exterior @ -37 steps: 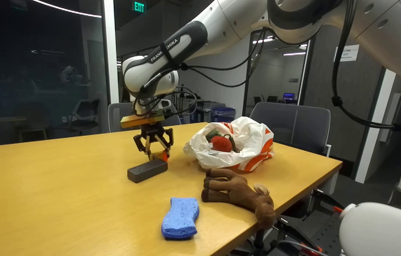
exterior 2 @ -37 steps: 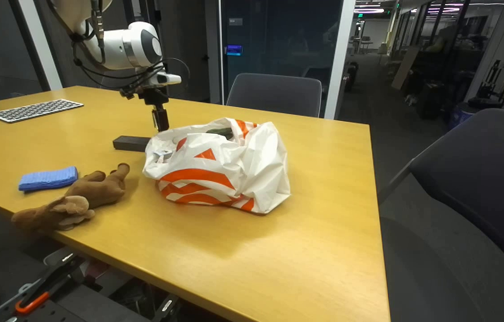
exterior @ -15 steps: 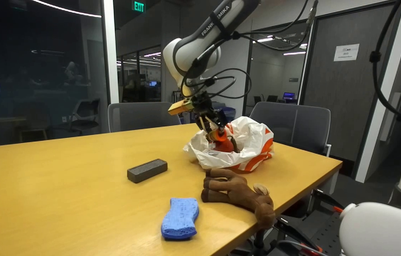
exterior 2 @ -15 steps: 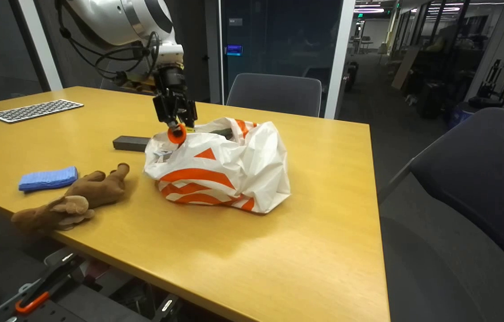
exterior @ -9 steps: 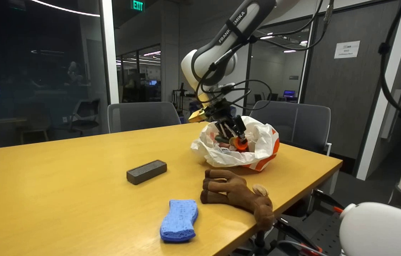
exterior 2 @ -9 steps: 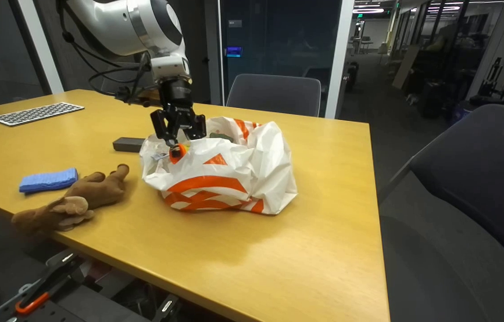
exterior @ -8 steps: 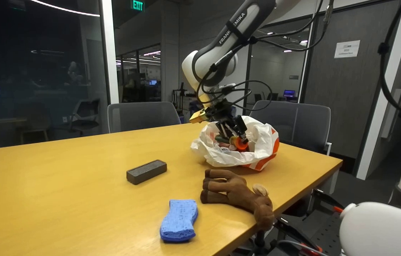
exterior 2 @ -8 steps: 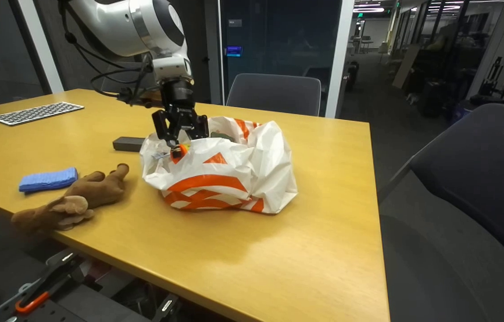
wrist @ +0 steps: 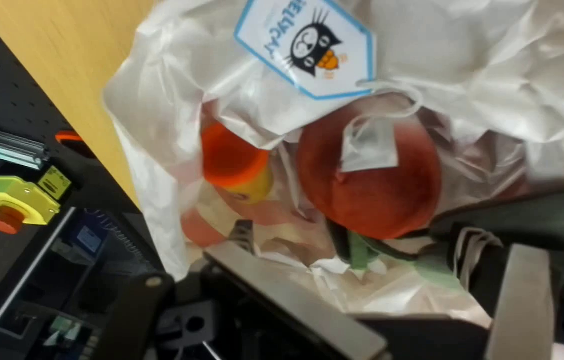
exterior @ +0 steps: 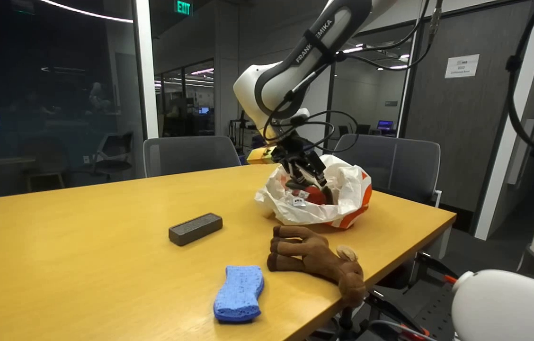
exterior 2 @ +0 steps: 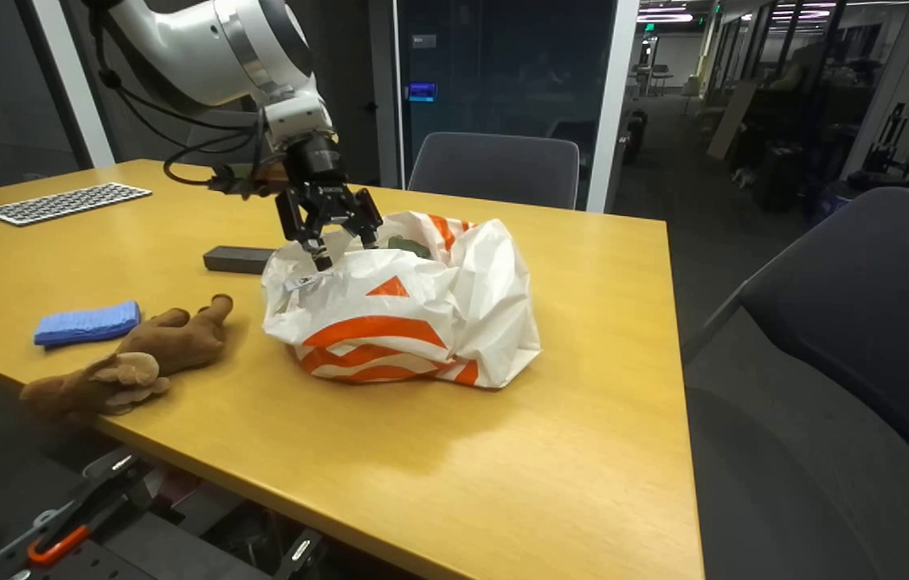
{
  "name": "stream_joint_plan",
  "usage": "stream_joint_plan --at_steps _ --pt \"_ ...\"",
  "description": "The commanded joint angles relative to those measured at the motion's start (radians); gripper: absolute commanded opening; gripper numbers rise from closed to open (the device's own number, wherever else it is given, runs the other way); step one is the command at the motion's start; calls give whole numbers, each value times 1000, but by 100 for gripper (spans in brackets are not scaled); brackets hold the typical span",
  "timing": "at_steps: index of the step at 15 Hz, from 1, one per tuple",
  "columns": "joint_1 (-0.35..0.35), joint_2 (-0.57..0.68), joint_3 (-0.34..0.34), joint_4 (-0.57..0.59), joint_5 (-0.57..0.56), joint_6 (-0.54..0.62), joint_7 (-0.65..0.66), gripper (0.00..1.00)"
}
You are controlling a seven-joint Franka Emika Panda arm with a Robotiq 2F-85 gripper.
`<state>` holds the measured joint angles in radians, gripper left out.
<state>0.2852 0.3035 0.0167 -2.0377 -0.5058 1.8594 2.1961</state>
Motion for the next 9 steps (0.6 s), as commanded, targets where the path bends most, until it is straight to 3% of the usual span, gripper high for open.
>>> stream_joint_plan --at_steps 1,5,9 --pt "21 -85 59 -41 -92 44 -30 100" --pt "41 -112 133 -16 -148 65 -102 100" --pt "53 -23 166 85 -244 185 -160 100"
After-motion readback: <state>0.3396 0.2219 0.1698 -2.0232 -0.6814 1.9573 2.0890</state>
